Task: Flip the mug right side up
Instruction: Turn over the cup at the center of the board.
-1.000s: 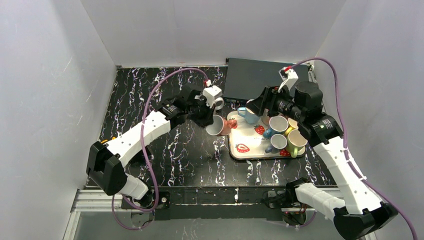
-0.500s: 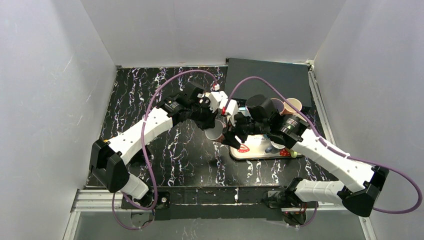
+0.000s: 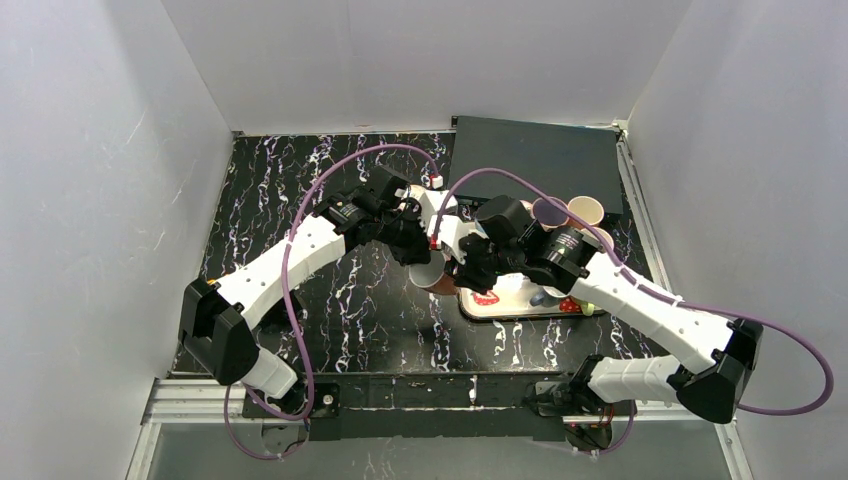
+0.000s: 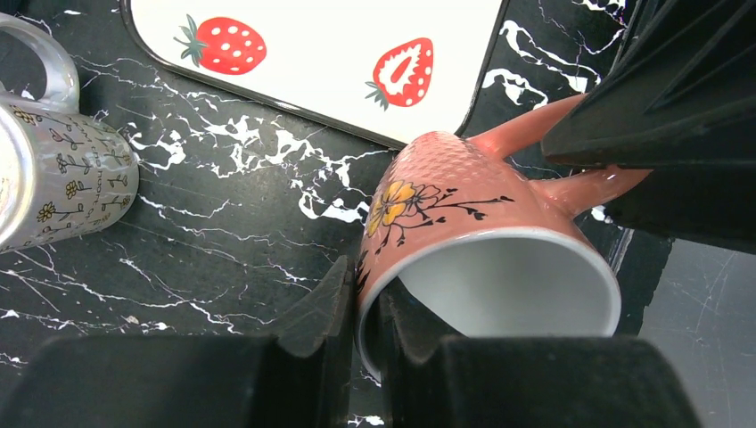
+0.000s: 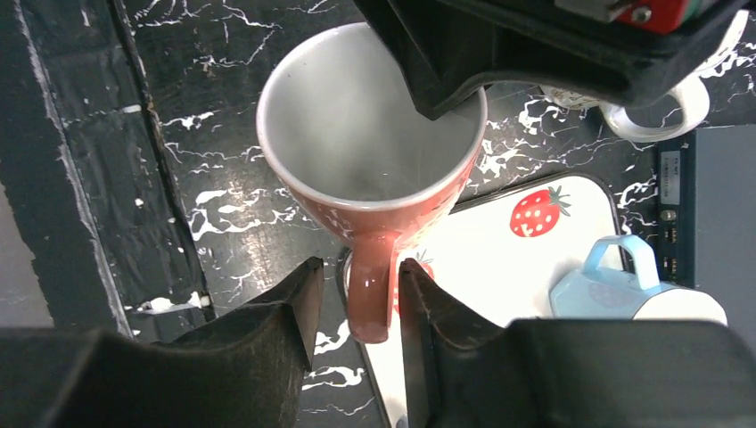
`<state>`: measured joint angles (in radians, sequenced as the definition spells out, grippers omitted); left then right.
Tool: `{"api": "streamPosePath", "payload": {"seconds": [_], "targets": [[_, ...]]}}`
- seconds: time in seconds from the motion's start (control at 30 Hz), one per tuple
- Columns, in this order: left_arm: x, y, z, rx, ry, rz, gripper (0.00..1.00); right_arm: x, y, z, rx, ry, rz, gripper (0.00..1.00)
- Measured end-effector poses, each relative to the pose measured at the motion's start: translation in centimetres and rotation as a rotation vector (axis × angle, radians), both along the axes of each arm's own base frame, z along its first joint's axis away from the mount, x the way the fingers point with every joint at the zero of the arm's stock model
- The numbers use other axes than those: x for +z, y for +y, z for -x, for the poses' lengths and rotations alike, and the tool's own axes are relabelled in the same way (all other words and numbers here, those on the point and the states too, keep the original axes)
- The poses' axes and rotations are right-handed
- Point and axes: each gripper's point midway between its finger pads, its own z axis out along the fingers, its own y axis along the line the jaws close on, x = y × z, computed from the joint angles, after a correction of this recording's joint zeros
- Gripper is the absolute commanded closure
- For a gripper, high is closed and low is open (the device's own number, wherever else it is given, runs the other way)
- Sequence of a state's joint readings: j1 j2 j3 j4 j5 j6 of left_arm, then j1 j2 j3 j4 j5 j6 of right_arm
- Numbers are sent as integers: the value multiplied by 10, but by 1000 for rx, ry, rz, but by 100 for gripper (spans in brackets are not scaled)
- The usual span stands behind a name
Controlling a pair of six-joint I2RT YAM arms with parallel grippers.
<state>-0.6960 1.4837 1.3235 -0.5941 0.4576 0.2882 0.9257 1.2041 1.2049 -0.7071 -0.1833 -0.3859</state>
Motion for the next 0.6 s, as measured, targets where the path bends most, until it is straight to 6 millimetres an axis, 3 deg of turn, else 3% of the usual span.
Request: {"api": "streamPosePath", "payload": {"seconds": [0.07,0.17,0.23,0.4,0.6], "targets": [[0,0,1,-7,1,2,100,-2,0,-2,0,-10,14,69],[0,0,2,-12,5,3,100,-5,0,-3,0,-22,30,98],[0,0,2,-9,7,3,90,-5,-1,-6,-8,-33,36,99],[7,-3,-3,47,2,34,53,-3,-3,-11,-45,-72,26,99],[31,-5,-5,179,-12,158,40,-7,-26,-15,-152,-128,3,99]]}}
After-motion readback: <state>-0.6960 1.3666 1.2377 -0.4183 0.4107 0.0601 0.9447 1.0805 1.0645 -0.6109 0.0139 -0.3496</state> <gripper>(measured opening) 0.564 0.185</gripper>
